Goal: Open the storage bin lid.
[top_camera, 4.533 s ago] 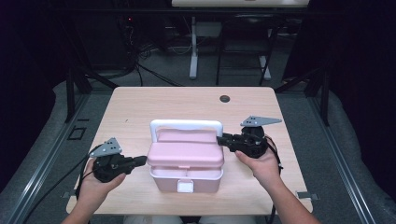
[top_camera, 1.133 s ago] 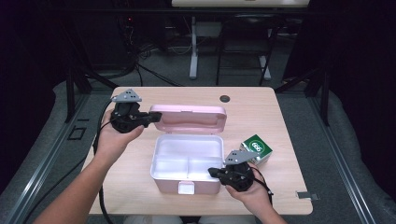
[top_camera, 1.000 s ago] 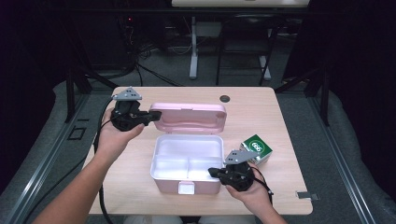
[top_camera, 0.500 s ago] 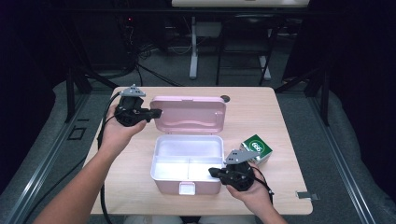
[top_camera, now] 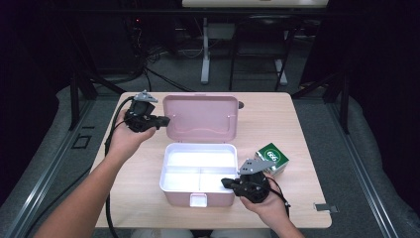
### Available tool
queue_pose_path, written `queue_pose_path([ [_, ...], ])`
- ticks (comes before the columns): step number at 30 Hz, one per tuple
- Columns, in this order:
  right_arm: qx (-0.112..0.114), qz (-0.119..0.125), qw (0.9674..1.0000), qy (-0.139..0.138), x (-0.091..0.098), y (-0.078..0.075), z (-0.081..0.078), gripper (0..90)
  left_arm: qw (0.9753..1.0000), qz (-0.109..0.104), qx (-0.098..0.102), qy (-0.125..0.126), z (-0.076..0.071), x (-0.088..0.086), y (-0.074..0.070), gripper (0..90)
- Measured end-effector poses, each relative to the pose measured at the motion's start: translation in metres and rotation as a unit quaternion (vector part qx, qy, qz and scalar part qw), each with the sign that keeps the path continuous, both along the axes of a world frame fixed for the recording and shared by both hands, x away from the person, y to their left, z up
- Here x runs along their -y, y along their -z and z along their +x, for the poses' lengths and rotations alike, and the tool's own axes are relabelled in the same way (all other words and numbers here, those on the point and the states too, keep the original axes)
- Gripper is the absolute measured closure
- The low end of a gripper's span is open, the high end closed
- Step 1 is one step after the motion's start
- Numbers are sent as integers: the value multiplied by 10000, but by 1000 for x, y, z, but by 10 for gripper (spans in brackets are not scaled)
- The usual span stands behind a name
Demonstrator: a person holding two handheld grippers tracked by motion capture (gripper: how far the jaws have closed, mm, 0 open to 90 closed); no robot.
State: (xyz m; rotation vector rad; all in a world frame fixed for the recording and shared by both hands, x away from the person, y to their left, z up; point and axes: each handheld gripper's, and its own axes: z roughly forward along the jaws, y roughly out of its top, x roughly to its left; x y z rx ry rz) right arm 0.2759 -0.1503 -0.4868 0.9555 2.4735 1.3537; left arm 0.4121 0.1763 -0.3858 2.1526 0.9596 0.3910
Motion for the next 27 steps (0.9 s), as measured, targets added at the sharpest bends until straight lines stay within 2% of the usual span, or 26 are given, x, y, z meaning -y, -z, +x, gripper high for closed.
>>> queue_pose_path([
  [14,-18,21,10000,0,1,0,0,900,9987,484,-95,109,0,-1,7,807],
  [19,-22,34,10000,3,1,0,0,900,9970,701,-113,322,-1,-1,4,745],
  [23,-9,30,10000,12,0,0,0,900,9925,1019,-109,668,-6,2,-2,703],
  [27,21,22,10000,16,0,0,0,900,9847,1377,-142,1062,-12,8,-6,682],
])
